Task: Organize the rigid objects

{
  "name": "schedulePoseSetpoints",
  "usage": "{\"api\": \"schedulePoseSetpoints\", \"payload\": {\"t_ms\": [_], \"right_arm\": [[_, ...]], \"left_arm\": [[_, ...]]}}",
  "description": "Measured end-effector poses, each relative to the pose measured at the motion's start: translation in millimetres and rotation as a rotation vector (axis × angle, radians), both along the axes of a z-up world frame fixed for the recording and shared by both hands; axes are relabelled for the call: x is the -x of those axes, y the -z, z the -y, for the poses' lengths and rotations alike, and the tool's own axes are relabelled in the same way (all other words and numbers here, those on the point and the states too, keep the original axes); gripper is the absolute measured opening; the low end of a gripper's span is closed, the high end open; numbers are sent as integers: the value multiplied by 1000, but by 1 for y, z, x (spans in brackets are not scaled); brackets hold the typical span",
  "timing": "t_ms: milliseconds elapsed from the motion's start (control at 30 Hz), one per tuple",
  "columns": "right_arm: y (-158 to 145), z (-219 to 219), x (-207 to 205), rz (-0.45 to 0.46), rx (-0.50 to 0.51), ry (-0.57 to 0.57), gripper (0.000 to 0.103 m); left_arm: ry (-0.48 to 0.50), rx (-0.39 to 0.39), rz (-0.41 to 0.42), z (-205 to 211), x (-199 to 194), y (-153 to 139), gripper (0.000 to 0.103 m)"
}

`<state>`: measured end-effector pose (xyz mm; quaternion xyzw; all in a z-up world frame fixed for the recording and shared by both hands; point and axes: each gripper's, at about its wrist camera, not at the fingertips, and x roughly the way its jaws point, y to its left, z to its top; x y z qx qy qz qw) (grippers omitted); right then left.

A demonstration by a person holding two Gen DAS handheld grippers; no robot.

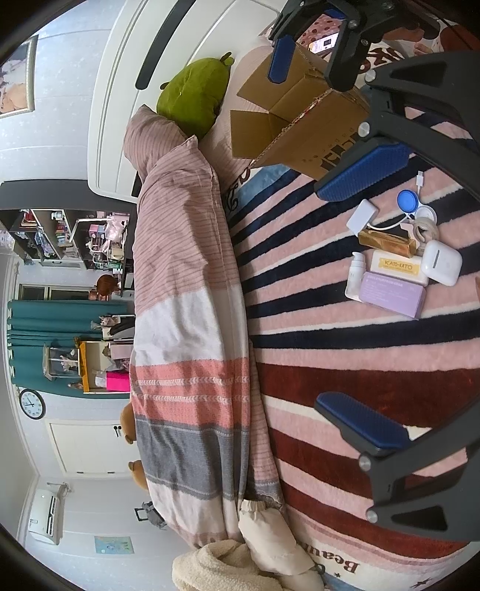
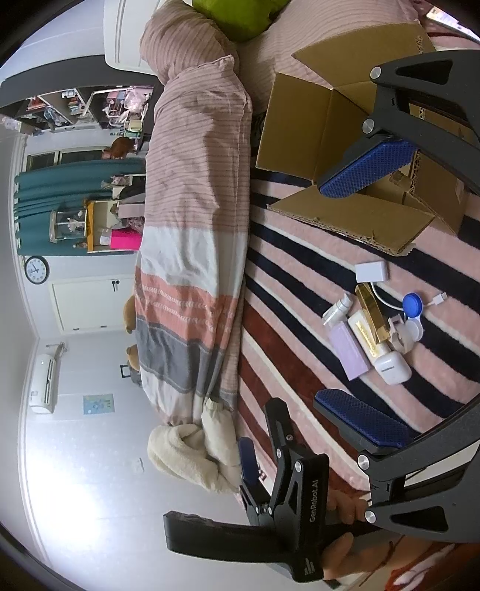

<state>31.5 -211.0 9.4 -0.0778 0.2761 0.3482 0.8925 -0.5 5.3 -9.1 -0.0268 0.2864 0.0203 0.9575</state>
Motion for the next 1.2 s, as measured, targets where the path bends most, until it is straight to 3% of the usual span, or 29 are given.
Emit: {"api": "schedulePoseSetpoints", "payload": {"t_ms": [500,833,933,1000,1100,1167,1200], "right_arm": [[0,0,1,-1,-11,-6,103],[-1,-12,23,47,3,-63,103],[-2,-26,36,104,58,-99,103],[-1,-40,49,128,77,-188,103],[7,-55,59,100,74,-294,103],[20,-68,64,63,89,-373,97],[28,-72,63,33,96,-402,90]], "left_arm": [[-1,1,-1,-2,1,0,103],[-36,3,0,-15,4,3,103],[-42,20,-3,-27,7,6,103],[-60,15,-10,-35,9,11,103],[-79,6,-30,-47,12,24,103],[-66,15,-48,-55,13,34,103],[-59,21,-52,-57,13,39,103]]}}
